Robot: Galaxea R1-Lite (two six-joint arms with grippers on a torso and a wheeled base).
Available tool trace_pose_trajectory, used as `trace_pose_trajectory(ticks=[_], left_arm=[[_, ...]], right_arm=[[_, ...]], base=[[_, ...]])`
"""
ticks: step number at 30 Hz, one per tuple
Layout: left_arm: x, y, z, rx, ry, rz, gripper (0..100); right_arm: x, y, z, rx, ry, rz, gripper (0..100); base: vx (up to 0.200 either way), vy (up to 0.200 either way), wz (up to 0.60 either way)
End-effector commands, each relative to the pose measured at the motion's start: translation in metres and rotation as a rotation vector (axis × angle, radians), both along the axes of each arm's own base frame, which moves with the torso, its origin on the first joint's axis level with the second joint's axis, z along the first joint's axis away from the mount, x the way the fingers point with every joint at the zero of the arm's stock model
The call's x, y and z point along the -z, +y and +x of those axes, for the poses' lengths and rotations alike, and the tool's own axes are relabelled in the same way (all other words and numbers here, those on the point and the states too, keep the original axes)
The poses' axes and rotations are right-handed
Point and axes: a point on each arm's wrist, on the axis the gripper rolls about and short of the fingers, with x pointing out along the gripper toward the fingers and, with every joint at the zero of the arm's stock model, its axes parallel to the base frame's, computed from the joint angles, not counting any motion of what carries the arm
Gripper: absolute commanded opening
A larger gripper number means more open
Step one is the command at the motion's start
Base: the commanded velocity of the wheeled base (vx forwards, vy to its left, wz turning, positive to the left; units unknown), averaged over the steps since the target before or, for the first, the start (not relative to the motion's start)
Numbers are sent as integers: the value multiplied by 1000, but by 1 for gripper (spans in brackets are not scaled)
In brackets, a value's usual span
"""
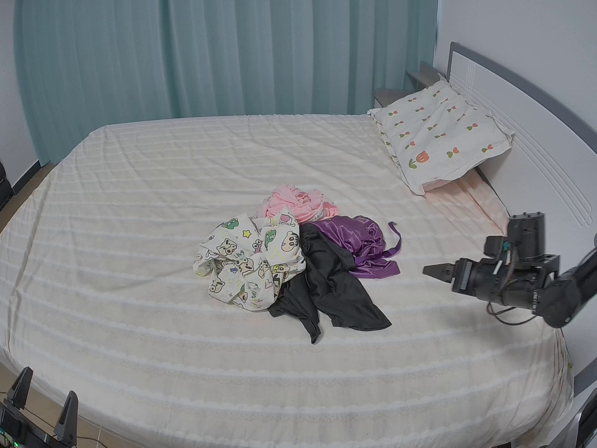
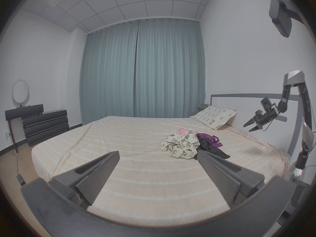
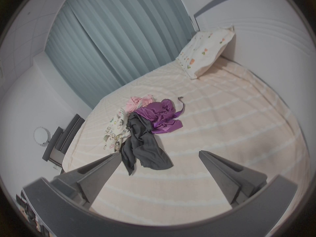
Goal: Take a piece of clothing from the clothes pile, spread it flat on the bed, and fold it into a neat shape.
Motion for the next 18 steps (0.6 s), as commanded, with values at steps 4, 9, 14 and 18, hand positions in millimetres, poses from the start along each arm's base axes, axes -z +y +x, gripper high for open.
trace_pose_trajectory(ticks=[4,9,14,18], left_arm=[[4,0,0,-2,-4,-2,100],[4,0,0,-2,-4,1,100],[4,0,0,-3,-4,-2,100],[4,0,0,-3,-4,-2,100]], right_arm=[[130,72,95,43,129,11,100],[144,79,108,36,119,8,100],[142,87,124,24,110,-4,100],[141,91,133,9,122,-28,100]], base=[[0,0,0],[0,0,0],[0,0,0],[0,0,0]])
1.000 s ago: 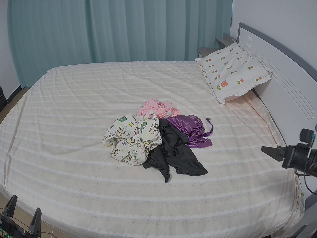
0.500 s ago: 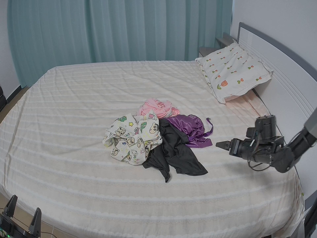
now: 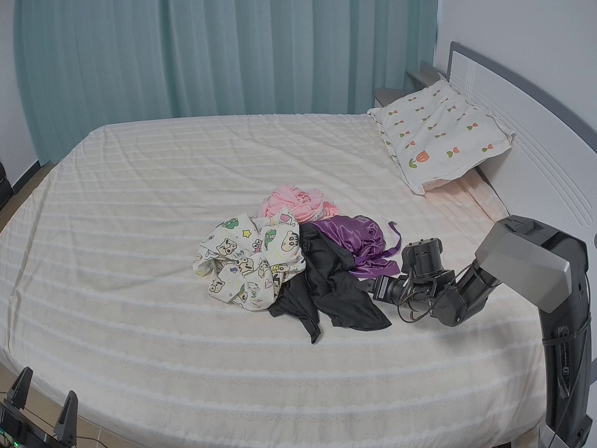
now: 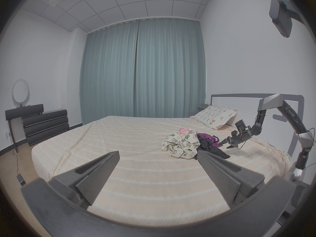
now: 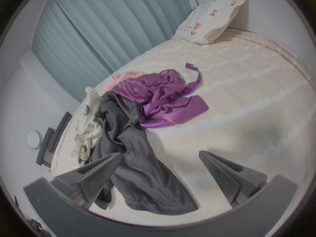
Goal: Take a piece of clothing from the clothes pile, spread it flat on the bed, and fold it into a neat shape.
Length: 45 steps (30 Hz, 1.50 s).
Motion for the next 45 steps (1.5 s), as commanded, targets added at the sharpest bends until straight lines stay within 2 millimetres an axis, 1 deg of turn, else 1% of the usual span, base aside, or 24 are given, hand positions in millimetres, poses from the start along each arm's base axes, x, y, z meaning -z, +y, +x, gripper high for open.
trace_pose_trajectory(ticks=[1,4,11,14,15,16,17,18,20,23,28,29,32,33,34,35,36,37,38,41,42,43,44,45], left_arm=[[4,0,0,-1,-5,-1,100],[4,0,0,-1,-5,1,100],[4,0,0,-1,-5,10,100],[4,0,0,0,-5,11,100],[4,0,0,0,-5,11,100],[4,0,0,0,-5,11,100],[4,0,0,0,-5,11,100],[4,0,0,0,-5,11,100],[4,0,0,0,-5,11,100],[4,0,0,2,-5,10,100],[4,0,0,2,-5,7,100],[4,0,0,0,-6,8,100],[4,0,0,0,-6,10,100],[4,0,0,0,-6,5,100],[4,0,0,-1,-8,2,100],[-4,0,-2,2,-43,-12,100],[-4,0,-2,2,-43,-12,100],[-51,0,-13,21,-170,-97,100],[-61,0,-11,47,-145,-121,100],[-60,-3,11,156,47,-95,100],[-62,-4,18,172,94,-99,100],[-62,-4,21,175,111,-100,100],[-66,-4,36,180,186,-104,100],[-68,-5,47,191,217,-100,100]], right_arm=[[18,9,13,-21,25,-27,100],[20,11,14,-37,31,-36,100],[21,23,13,-102,30,-87,100],[19,37,12,-140,17,-79,100],[23,47,7,-164,33,-90,100],[26,49,6,-169,40,-96,100],[38,55,1,-186,71,-120,100],[42,60,0,-192,74,-113,0],[40,59,3,-187,56,-103,0],[28,55,4,-175,38,-93,0],[21,48,0,-144,52,-67,0],[16,44,-1,-121,59,-45,0],[2,40,-8,-91,75,5,0],[-9,36,-15,-71,98,58,0],[-12,35,-18,-67,112,84,0],[-14,32,-26,-55,146,121,0],[-14,32,-26,-55,146,121,0],[-17,29,-38,-41,182,167,0],[-18,28,-43,-30,184,189,0],[-16,33,-55,3,178,268,0],[-16,34,-57,10,173,289,0],[-16,34,-57,13,171,296,0],[-15,32,-60,23,159,325,0],[-14,31,-62,25,155,333,0]], base=[[0,0,0],[0,0,0],[0,0,0],[0,0,0],[0,0,0],[0,0,0],[0,0,0],[0,0,0],[0,0,0],[0,0,0],[0,0,0],[0,0,0],[0,0,0],[0,0,0],[0,0,0],[0,0,0],[0,0,0],[0,0,0],[0,0,0],[0,0,0],[0,0,0],[0,0,0],[0,0,0],[0,0,0]])
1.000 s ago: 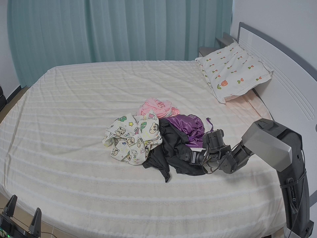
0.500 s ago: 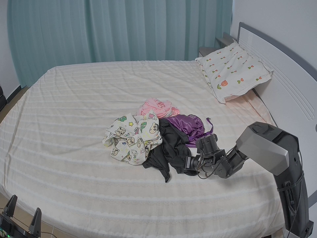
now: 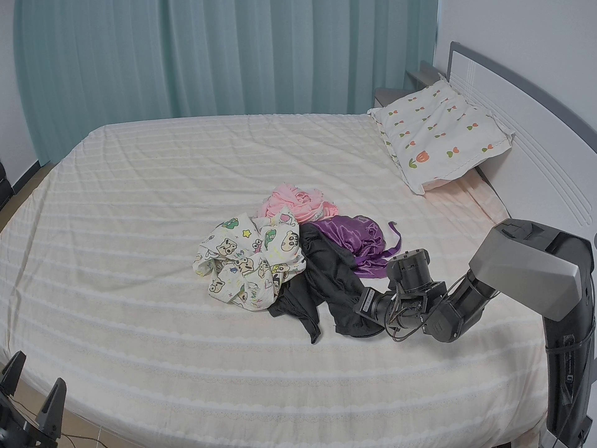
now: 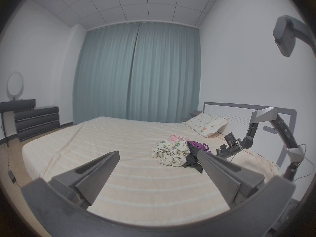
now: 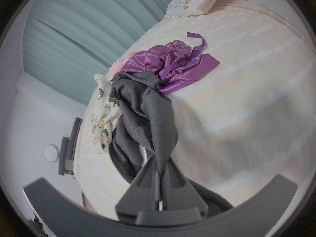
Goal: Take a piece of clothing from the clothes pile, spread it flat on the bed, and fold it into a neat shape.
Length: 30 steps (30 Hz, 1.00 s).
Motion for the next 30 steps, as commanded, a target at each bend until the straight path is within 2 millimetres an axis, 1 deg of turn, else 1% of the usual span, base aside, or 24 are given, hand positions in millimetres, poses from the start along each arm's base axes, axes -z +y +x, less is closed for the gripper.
trace_pose_trajectory(ticks=[1,3,4,5,6,7,8,9,10,13,15,17,18,19,22,23,25,29,30], left_arm=[[-36,-3,54,118,247,-23,100],[-38,-8,76,190,307,-23,100],[-38,-9,79,201,319,-26,100],[-36,-16,99,258,377,-35,100],[-36,-18,102,266,387,-38,100],[-31,-26,118,305,449,-57,100],[-29,-30,125,322,477,-60,100],[-24,-38,137,346,526,-58,100],[-21,-42,145,352,552,-55,100],[-12,-60,181,348,650,-74,100],[-5,-76,203,341,703,-105,100],[6,-90,219,320,759,-134,100],[12,-103,232,315,792,-140,100],[15,-108,238,311,802,-146,100],[30,-134,268,268,848,-186,100],[32,-137,271,267,852,-190,100],[50,-158,291,251,889,-201,100],[74,-180,315,221,902,-178,100],[77,-182,317,217,904,-173,100]], right_arm=[[-12,-2,-28,42,-13,136,0],[-10,-2,-30,39,-23,143,0],[-9,-3,-31,39,-21,143,0],[-9,-3,-32,40,-21,146,0],[-9,-3,-32,41,-19,147,0],[-8,-4,-34,49,-7,153,0],[-8,-4,-34,54,-5,159,0],[-7,-4,-36,62,8,166,0],[-7,-4,-38,67,16,173,0],[-5,-3,-38,77,14,196,0],[-4,-3,-39,76,1,204,0],[-4,-5,-38,73,-12,218,0],[-4,-5,-38,73,-19,222,0],[-4,-5,-39,70,-18,220,0],[0,-5,-40,69,-13,213,0],[0,-5,-40,69,-13,213,0],[-1,-5,-41,67,-23,220,0],[0,-5,-41,67,-23,220,0],[0,-5,-41,67,-23,220,0]], base=[[0,0,0],[0,0,0],[0,0,0],[0,0,0],[0,0,0],[0,0,0],[0,0,0],[0,0,0],[0,0,0],[0,0,0],[0,0,0],[0,0,0],[0,0,0],[0,0,0],[0,0,0],[0,0,0],[0,0,0],[0,0,0],[0,0,0]])
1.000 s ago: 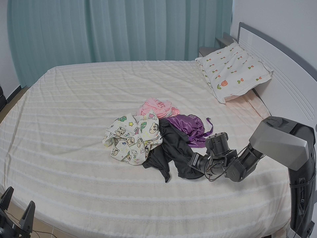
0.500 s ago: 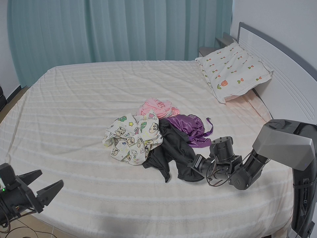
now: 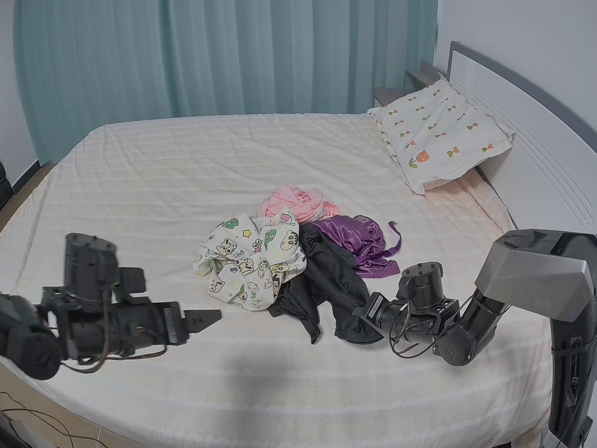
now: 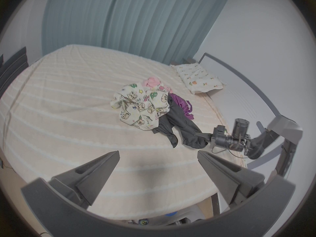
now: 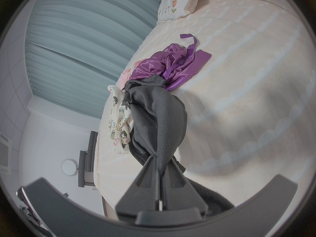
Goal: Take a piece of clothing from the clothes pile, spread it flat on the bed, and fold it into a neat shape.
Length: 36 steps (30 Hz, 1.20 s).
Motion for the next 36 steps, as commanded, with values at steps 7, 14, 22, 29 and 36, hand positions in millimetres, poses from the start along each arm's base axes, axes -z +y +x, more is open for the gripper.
trace_pose_trajectory(ticks=[7,14,22,29,36], left_arm=[[117,-124,125,-47,179,21,100],[130,-155,148,-21,163,18,100],[145,-180,170,-86,197,94,100],[160,-189,179,-88,193,95,100],[161,-191,185,-93,186,94,0]], right_arm=[[5,-2,-6,6,-4,25,0],[5,-2,-6,10,-8,22,0],[7,-4,-8,15,-6,20,0],[9,-5,-9,16,-18,23,0],[9,-6,-9,17,-20,27,0]], base=[[0,0,0],[0,0,0],[0,0,0],[0,0,0],[0,0,0]])
